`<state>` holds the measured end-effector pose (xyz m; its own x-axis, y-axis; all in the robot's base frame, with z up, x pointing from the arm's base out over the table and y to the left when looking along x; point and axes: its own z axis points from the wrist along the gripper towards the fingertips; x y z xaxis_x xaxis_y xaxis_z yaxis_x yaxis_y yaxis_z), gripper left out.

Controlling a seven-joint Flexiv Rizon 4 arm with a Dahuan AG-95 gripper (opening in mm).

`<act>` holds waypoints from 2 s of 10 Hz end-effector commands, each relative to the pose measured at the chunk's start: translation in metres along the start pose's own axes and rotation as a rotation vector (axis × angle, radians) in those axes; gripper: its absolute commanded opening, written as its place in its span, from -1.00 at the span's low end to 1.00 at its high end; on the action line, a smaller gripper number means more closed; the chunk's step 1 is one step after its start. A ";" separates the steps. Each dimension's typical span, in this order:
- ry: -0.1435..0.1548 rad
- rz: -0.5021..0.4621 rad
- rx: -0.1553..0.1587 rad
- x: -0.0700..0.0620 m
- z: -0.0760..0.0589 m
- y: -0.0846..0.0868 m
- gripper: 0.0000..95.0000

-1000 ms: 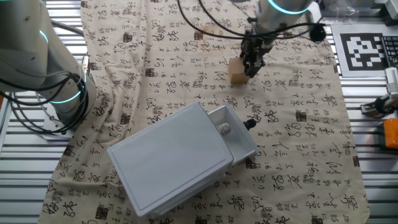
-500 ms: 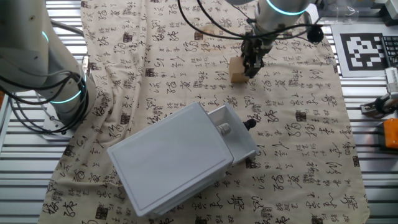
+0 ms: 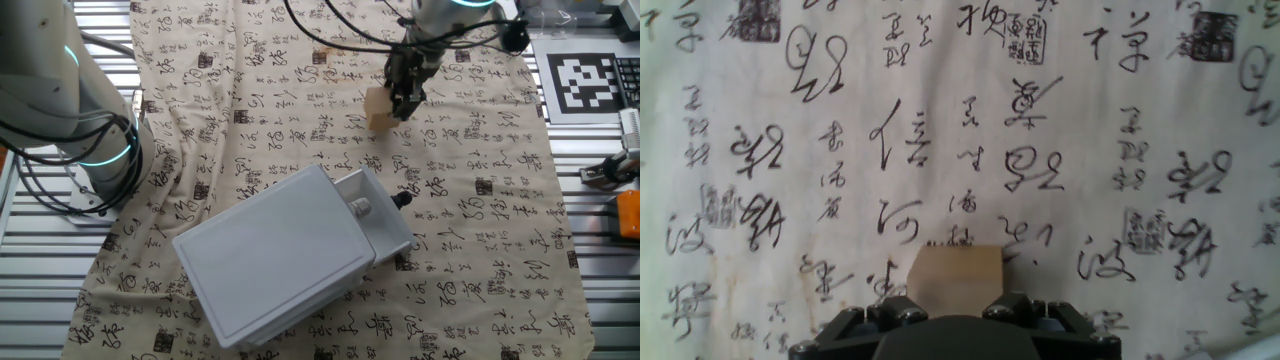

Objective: Put things in the drawer

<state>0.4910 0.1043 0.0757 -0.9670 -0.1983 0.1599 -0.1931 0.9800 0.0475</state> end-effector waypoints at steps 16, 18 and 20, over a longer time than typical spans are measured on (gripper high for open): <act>-0.050 -0.069 0.052 0.047 -0.058 -0.058 -1.00; -0.040 -0.022 0.064 0.047 -0.058 -0.058 -1.00; -0.034 -0.034 0.065 0.047 -0.058 -0.058 -1.00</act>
<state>0.4668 0.0373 0.1370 -0.9671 -0.2201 0.1279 -0.2241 0.9744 -0.0178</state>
